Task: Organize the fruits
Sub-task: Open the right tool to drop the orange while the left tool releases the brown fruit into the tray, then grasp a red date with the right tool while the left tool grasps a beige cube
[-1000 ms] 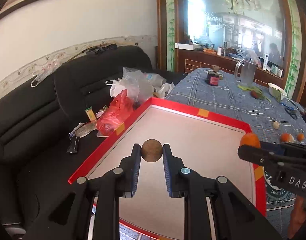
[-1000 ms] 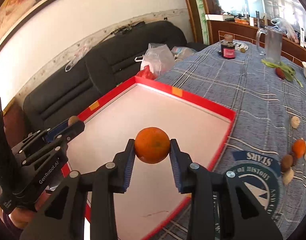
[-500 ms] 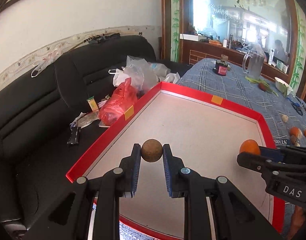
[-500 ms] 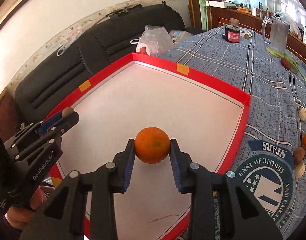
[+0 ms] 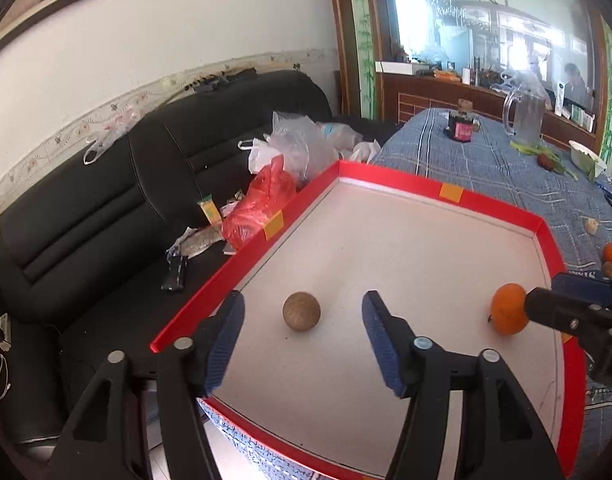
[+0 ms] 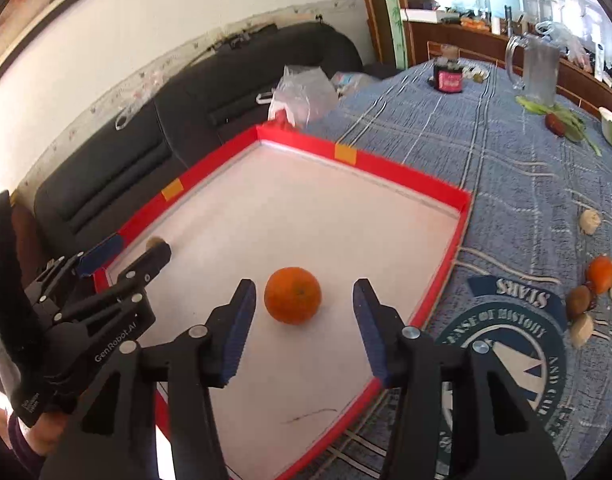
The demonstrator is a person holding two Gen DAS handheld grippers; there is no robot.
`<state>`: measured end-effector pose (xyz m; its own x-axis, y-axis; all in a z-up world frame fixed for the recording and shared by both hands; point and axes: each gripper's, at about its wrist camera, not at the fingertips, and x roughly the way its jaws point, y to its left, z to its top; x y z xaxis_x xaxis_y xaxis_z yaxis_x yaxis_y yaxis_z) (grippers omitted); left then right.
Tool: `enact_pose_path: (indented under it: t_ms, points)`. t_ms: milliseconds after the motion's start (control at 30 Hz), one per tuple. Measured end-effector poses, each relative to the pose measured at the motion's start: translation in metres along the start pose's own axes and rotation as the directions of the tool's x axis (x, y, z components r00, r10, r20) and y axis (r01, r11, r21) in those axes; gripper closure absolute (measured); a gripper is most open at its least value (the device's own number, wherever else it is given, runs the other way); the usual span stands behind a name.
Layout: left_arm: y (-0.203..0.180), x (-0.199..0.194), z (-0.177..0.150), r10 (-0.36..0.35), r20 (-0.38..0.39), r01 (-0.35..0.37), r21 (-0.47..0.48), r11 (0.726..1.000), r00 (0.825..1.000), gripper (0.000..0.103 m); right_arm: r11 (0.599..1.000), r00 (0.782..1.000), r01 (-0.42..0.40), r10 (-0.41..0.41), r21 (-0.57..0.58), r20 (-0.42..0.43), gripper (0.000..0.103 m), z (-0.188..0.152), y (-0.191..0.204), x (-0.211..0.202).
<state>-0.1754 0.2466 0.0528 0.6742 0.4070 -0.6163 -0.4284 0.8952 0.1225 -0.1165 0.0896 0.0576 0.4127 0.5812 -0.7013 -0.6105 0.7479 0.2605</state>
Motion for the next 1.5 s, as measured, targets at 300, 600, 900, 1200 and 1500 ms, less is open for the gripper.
enact_pose_path:
  t_ms: [300, 600, 900, 1200, 1500]
  points:
    - [-0.019, -0.030, 0.010, -0.002, 0.072, 0.001, 0.020, 1.000, 0.997, 0.021, 0.997, 0.993, 0.027, -0.035, 0.076, 0.110, 0.047, 0.001, -0.039, -0.050]
    - [-0.060, -0.050, 0.015, -0.031, 0.098, 0.022, 0.089, 0.996, 0.995, 0.019, 0.983, 0.981, 0.055, -0.086, 0.177, 0.172, 0.047, -0.012, -0.094, -0.091]
    - [-0.113, -0.060, 0.017, -0.057, 0.093, 0.039, 0.191, 0.981, 0.994, 0.018, 0.960, 0.967, 0.093, -0.150, 0.264, 0.204, 0.047, -0.026, -0.154, -0.126]
    - [-0.165, -0.069, 0.022, -0.096, 0.097, 0.066, 0.280, 0.958, 0.991, 0.018, 0.929, 0.955, 0.130, -0.212, 0.347, 0.209, 0.047, -0.027, -0.217, -0.147]
    - [-0.221, -0.054, 0.019, -0.171, 0.020, 0.153, 0.362, 0.919, 0.985, 0.017, 0.856, 0.968, 0.032, -0.155, 0.516, 0.197, 0.047, -0.041, -0.296, -0.138]
